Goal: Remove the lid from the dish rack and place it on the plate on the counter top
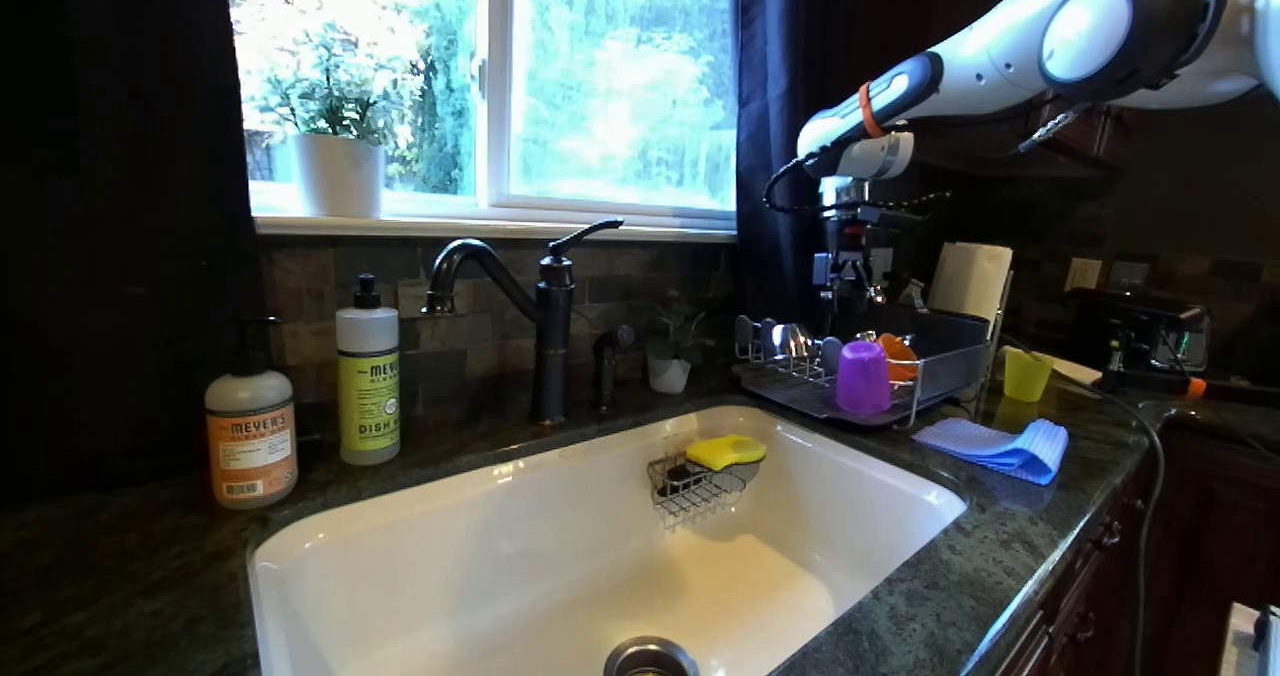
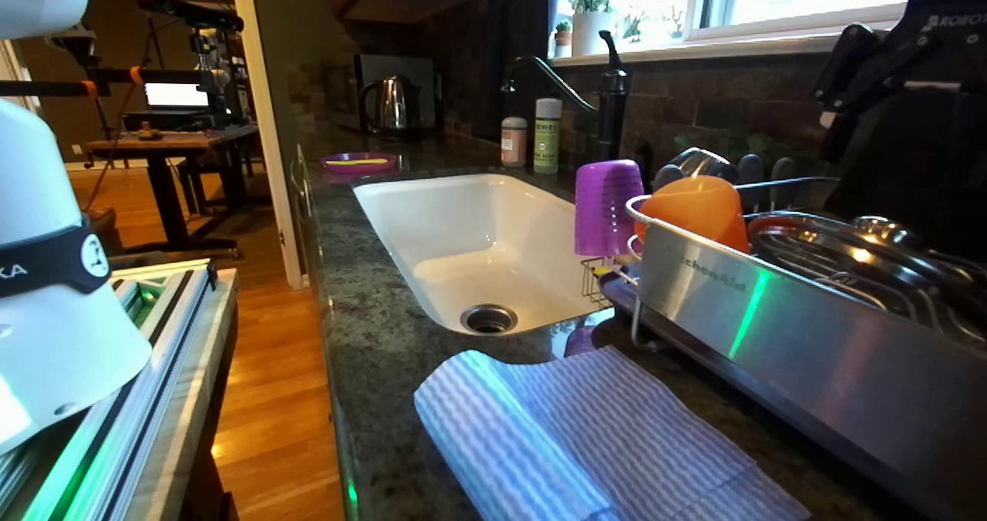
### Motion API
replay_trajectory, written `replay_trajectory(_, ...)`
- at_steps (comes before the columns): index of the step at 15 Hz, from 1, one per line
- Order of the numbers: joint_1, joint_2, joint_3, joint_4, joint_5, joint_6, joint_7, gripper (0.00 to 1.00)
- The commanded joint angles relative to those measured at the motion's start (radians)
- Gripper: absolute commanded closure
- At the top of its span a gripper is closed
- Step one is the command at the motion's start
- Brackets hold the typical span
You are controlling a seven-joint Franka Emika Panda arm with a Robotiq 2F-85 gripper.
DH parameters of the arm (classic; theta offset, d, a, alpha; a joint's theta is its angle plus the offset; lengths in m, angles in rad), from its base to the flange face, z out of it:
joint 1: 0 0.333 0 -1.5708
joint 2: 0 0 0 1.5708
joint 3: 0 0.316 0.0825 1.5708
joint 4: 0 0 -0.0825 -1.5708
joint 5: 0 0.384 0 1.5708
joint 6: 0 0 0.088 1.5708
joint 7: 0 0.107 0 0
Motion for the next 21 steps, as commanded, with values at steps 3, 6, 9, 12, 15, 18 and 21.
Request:
replay_trajectory(3, 0.010, 0.025, -0.021, 0.000, -0.080, -0.117, 0.035, 0.10)
replay_trajectory(6, -0.004, 0.045, -0.015, -0.003, -0.081, -0.104, 0.018, 0.09)
replay_trajectory(9, -0.008, 0.058, -0.012, -0.005, -0.073, -0.097, 0.020, 0.15)
replay_trajectory(12, -0.007, 0.065, -0.010, -0.006, -0.073, -0.077, 0.022, 0.19)
replay_trajectory(15, -0.007, 0.066, -0.010, 0.000, -0.073, -0.048, 0.022, 0.16)
replay_trajectory(18, -0.008, 0.072, -0.011, 0.006, -0.074, -0.029, 0.020, 0.11)
replay_trajectory(21, -0.010, 0.076, -0.009, 0.008, -0.070, -0.026, 0.017, 0.36)
